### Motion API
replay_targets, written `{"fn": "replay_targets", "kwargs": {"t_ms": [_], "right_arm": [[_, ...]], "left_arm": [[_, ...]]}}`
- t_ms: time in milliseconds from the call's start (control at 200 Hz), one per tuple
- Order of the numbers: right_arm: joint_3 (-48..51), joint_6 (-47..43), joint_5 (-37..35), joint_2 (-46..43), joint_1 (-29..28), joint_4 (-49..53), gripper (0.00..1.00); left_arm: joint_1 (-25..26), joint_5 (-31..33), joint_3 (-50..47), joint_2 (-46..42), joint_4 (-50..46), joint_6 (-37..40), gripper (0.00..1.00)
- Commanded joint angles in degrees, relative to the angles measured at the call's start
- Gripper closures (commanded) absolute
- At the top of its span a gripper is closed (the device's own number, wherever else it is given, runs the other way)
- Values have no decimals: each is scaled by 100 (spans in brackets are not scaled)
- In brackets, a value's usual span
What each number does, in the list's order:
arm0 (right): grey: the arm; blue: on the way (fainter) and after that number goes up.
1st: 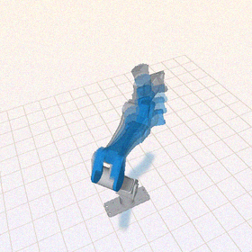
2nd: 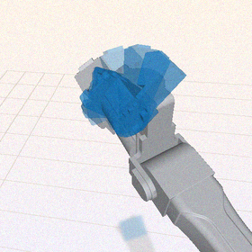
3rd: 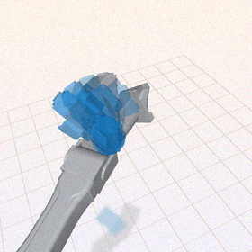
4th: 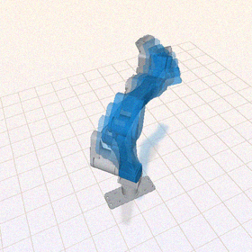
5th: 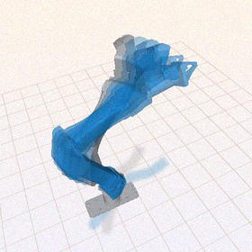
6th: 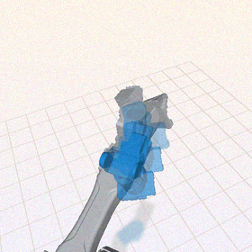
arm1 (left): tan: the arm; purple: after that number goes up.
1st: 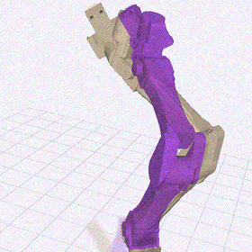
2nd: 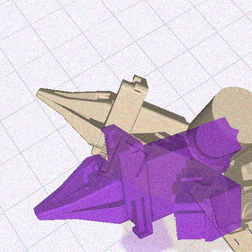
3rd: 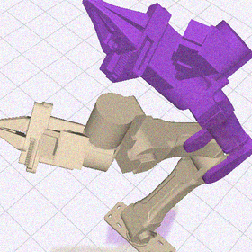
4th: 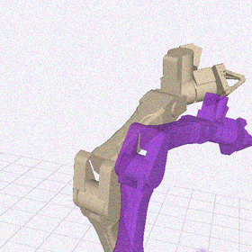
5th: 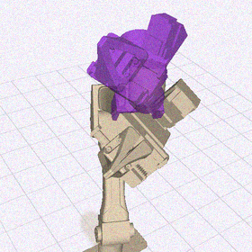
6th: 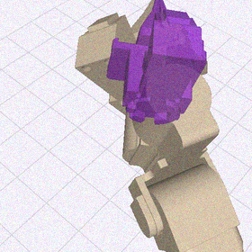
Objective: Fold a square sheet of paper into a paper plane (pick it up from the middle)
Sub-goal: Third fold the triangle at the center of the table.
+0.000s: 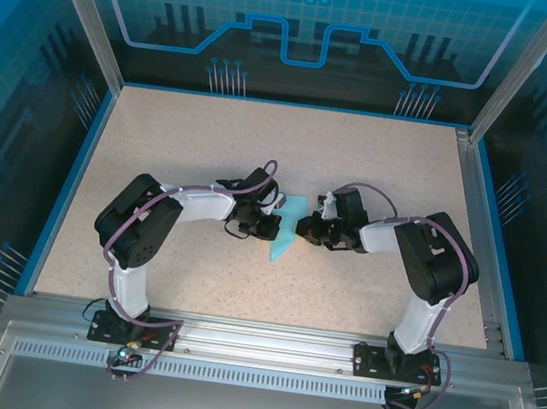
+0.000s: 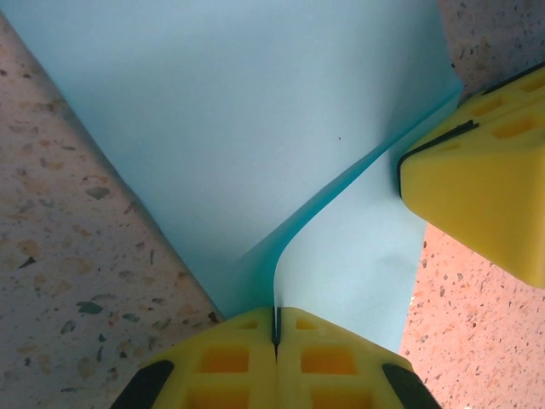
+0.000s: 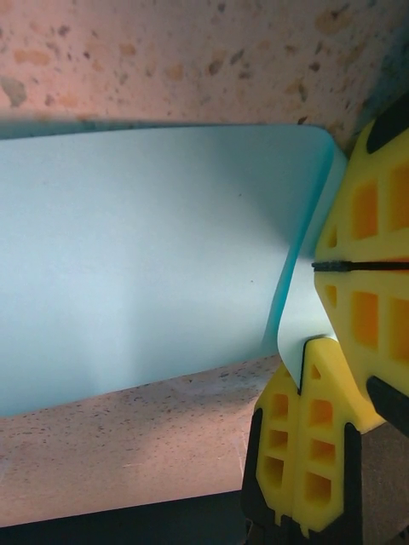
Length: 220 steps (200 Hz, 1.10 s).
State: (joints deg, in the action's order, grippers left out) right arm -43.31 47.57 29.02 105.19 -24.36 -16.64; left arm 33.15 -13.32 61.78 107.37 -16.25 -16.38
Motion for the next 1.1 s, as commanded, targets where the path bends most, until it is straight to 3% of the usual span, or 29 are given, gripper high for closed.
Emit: {"fn": "replay_targets", "kwargs": {"t_ms": [0, 260, 710, 1095], "right_arm": [[-14, -18, -109, -23, 23, 167, 91], [-535, -384, -316, -366, 62, 1208, 91], [-573, -211, -549, 393, 173, 1236, 93], [-869, -362, -197, -269, 380, 1585, 91]], "left_arm": [[-19, 190, -35, 258, -361, 134, 97], [-11, 198, -10, 266, -374, 127, 97], [-19, 198, -19, 240, -370, 117, 97], [-19, 199, -3, 249, -388, 131, 97]]}}
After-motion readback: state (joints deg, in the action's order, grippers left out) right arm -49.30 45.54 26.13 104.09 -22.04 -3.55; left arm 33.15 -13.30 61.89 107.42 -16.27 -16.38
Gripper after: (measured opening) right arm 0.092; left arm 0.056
